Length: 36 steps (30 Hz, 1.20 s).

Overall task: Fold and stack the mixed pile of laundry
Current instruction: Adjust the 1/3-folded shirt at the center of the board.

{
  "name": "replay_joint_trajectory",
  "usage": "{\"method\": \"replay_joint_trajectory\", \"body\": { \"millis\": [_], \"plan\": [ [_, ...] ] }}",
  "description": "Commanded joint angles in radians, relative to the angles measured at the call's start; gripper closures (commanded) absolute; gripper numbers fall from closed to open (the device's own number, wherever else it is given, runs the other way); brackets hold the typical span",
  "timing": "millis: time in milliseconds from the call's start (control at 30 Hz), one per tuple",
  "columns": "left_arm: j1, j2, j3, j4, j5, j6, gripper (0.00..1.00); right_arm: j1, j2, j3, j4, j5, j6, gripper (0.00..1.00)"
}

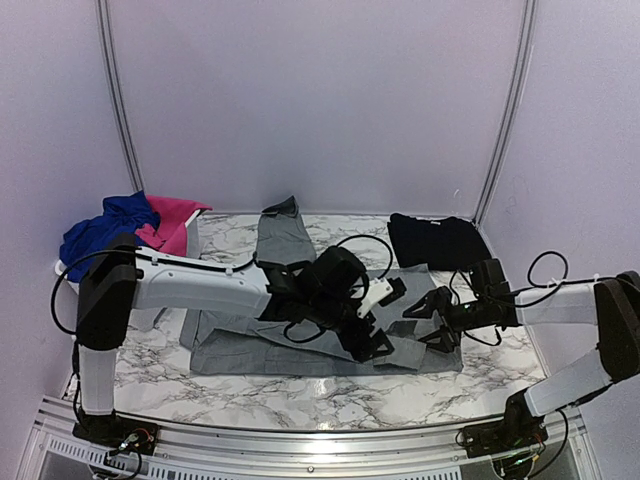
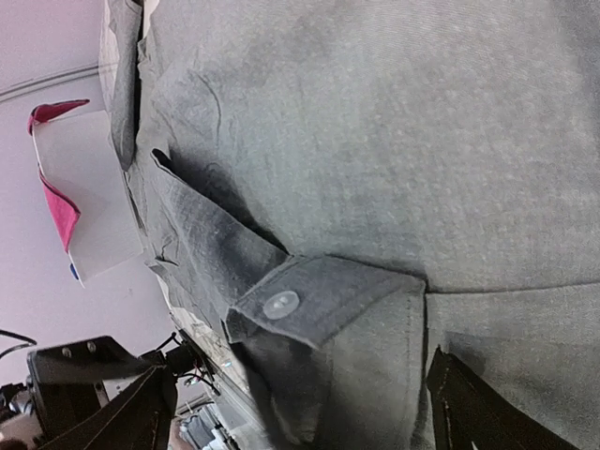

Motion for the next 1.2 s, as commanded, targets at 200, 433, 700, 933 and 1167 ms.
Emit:
{"method": "replay_joint_trajectory", "body": {
  "millis": [200,433,700,933,1167],
  "plan": [
    [0.165,-0.342,-0.346,-0.046,-0.130,-0.051,0.08,0.002,-0.099,0.048,-0.203,0.031,-0.126,0.11],
    [0.245,-0.530,-0.556,-0.013,-0.156,-0.186,0.09,0.019,-0.099,0.003,-0.206,0.057,-0.147,0.35],
    [0.275,-0.636,-0.654,-0.015,-0.187,-0.245,0.09,0.115,-0.110,-0.026,-0.233,0.078,-0.106,0.42],
    [0.342,-0.687,-0.688,-0.079,-0.185,-0.309,0.09,0.140,-0.059,-0.034,-0.214,0.110,-0.109,0.37],
    [0.385,-0.747,-0.737,-0.227,-0.235,-0.334,0.15,0.140,-0.015,-0.002,-0.159,0.082,-0.104,0.73]
  ]
}}
